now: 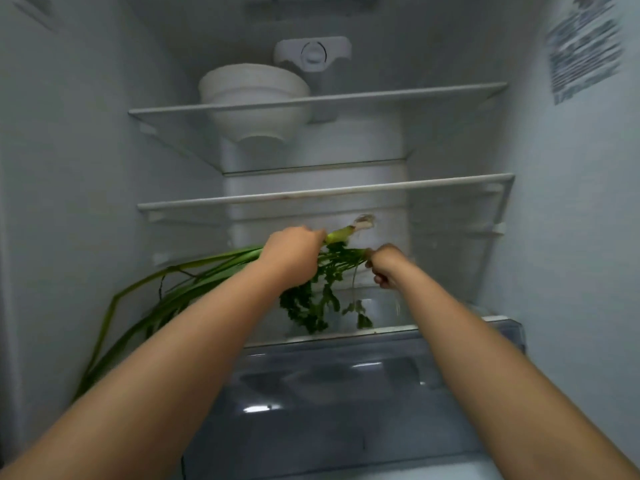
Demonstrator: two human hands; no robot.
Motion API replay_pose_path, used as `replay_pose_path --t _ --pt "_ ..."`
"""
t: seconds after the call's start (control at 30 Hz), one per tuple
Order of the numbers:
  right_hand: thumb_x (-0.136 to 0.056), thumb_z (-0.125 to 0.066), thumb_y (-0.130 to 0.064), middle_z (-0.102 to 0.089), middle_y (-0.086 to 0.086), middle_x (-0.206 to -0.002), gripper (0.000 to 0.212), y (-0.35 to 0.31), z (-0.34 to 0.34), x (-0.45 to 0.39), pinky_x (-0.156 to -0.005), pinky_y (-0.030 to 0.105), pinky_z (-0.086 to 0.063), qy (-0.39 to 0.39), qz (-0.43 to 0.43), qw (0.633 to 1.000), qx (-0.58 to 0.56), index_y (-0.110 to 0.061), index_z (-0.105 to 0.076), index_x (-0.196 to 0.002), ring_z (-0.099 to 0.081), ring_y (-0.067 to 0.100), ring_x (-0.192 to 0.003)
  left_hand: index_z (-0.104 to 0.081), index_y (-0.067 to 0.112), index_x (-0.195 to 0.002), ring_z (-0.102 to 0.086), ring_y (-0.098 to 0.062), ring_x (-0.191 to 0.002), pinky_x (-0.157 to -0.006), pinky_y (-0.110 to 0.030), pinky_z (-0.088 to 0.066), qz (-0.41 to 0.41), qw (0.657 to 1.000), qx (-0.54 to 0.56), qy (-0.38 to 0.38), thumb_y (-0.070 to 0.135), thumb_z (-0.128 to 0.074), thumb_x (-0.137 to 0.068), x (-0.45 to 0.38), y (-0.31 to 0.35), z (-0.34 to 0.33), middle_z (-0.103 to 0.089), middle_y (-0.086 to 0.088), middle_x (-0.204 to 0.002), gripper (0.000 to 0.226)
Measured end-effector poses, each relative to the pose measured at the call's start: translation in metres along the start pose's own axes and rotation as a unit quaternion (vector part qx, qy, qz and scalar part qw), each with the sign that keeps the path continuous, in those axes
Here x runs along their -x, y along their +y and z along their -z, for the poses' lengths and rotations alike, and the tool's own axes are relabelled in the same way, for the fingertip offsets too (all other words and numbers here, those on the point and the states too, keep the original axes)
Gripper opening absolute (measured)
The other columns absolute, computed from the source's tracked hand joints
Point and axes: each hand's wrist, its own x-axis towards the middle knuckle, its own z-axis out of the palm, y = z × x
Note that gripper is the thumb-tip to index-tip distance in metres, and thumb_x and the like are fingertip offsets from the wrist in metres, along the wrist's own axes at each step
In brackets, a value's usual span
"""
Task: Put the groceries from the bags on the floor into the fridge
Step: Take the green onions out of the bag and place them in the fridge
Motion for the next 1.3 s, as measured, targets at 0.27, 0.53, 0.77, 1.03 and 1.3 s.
replay_pose_path --t 0.27,0.53,0.77,1.03,1.3 --pt "-0.095 -0.043 -0.026 -0.051 0.014 -0.131 0.039 0.027 0.010 -0.023 -0.096 0.031 -0.043 -0.036 0.014 0.903 0.428 -0.002 -0.050 -0.125 -0.052 0.024 -0.104 -0.033 0.017 -0.142 -0.049 -0.028 -0.117 -0.095 -0.036 -0.043 -0.057 0.997 -0.039 -0.023 0.002 -0.045 -0.091 -0.039 0.002 -0.029 -0.050 -0.010 -0.130 0.054" --pt "-0.093 -0.044 -0.021 -0.051 0.021 -0.131 0.037 0.044 0.062 0.000 -0.093 0.029 -0.045 0.038 0.093 0.886 0.454 -0.001 -0.054 -0.121 -0.053 0.032 -0.117 -0.038 0.016 -0.139 -0.048 -0.028 -0.118 -0.095 -0.033 -0.039 -0.107 0.991 -0.055 -0.050 0.000 -0.035 -0.095 -0.111 0.033 -0.060 -0.050 -0.012 -0.130 0.047" --pt "-0.093 -0.045 -0.026 -0.049 0.022 -0.127 0.035 0.066 0.065 0.022 -0.094 0.031 -0.042 0.021 0.145 0.868 0.475 -0.002 -0.059 -0.116 -0.051 0.033 -0.116 -0.037 0.016 -0.143 -0.042 -0.029 -0.130 -0.108 -0.034 -0.036 -0.119 0.975 0.042 -0.185 0.009 -0.033 -0.100 -0.130 0.060 -0.111 -0.040 -0.012 -0.146 0.044" --pt "-0.093 -0.049 -0.027 -0.058 0.019 -0.117 0.033 0.074 0.064 0.040 -0.088 0.030 -0.042 -0.015 0.207 0.868 0.451 -0.003 -0.062 -0.112 -0.054 0.030 -0.110 -0.013 0.015 -0.151 -0.031 -0.028 -0.140 -0.114 -0.033 -0.029 -0.074 0.973 0.049 -0.215 0.012 -0.029 -0.102 -0.111 0.068 -0.120 -0.021 -0.012 -0.156 0.052" --pt "-0.088 -0.054 -0.013 -0.068 0.018 -0.091 0.021 0.096 0.047 0.084 -0.072 0.027 -0.037 0.089 0.324 0.908 0.252 0.003 -0.069 -0.089 -0.054 0.020 -0.080 -0.054 0.009 -0.128 -0.054 -0.032 -0.115 -0.092 -0.038 -0.047 -0.060 0.995 0.056 -0.053 0.020 -0.037 -0.099 -0.027 0.043 -0.084 -0.055 -0.015 -0.127 0.035"
